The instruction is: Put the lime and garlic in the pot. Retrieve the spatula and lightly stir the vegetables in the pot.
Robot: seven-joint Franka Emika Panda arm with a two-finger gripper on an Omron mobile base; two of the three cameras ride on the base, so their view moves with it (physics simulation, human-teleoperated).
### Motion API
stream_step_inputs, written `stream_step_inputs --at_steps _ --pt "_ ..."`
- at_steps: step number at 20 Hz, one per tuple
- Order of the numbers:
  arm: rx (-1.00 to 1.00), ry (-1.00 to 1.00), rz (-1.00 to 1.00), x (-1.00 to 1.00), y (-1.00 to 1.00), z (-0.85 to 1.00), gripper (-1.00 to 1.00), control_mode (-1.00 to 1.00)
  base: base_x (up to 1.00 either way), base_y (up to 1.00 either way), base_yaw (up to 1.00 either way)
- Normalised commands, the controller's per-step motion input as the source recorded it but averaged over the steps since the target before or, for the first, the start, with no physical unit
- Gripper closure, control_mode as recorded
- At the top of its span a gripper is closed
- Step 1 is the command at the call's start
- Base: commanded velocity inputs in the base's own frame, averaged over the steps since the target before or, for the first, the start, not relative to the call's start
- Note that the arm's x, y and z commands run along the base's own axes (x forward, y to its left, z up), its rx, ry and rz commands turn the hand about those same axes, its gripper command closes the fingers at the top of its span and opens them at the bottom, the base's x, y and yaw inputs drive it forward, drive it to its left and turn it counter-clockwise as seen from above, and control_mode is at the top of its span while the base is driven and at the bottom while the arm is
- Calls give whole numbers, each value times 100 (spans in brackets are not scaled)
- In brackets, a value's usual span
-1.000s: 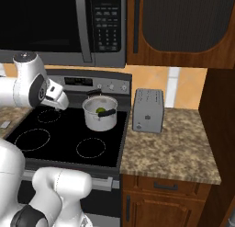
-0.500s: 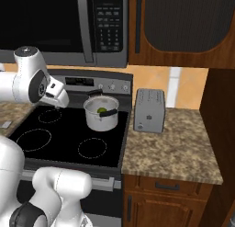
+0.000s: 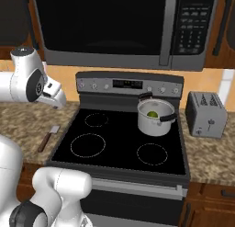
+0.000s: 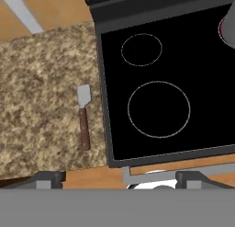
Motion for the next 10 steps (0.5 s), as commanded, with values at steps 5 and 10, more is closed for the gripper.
stream_step_inputs --at_steps 5,10 --pt "0 0 0 0 0 0 -100 100 3 97 0" --pt "-8 7 0 4 5 -17 -100 -100 0 24 0"
